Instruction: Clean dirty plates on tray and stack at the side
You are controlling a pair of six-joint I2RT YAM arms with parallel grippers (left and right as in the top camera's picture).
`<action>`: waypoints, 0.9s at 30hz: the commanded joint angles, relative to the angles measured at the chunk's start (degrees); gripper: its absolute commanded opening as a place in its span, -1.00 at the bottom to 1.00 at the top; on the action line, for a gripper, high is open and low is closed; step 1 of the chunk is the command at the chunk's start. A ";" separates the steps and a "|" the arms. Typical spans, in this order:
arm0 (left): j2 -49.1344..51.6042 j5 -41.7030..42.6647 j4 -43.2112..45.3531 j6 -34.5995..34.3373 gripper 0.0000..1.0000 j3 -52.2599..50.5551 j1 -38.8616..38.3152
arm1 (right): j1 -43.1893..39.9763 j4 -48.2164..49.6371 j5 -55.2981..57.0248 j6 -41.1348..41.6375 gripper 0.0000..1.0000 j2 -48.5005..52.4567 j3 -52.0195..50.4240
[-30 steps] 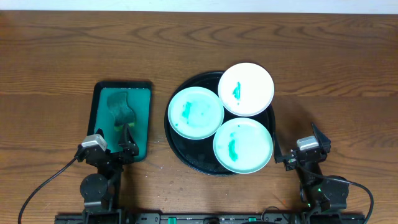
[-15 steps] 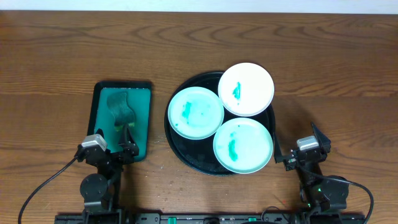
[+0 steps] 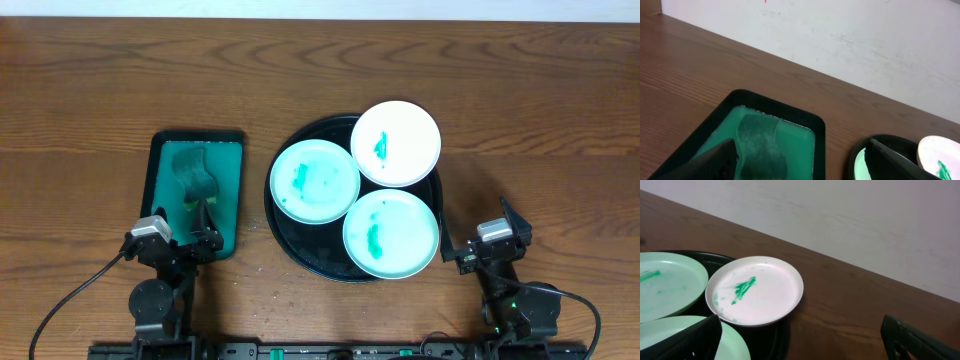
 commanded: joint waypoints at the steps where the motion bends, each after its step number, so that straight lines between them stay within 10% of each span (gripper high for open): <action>1: 0.09 1.03 -2.40 0.11 0.64 -0.61 -0.17 | -0.90 0.20 0.55 -0.68 0.98 0.17 -0.63; 27: 3.43 8.72 -2.62 -2.75 0.64 0.11 -0.17 | -0.90 0.20 0.55 -0.68 0.98 0.17 -0.63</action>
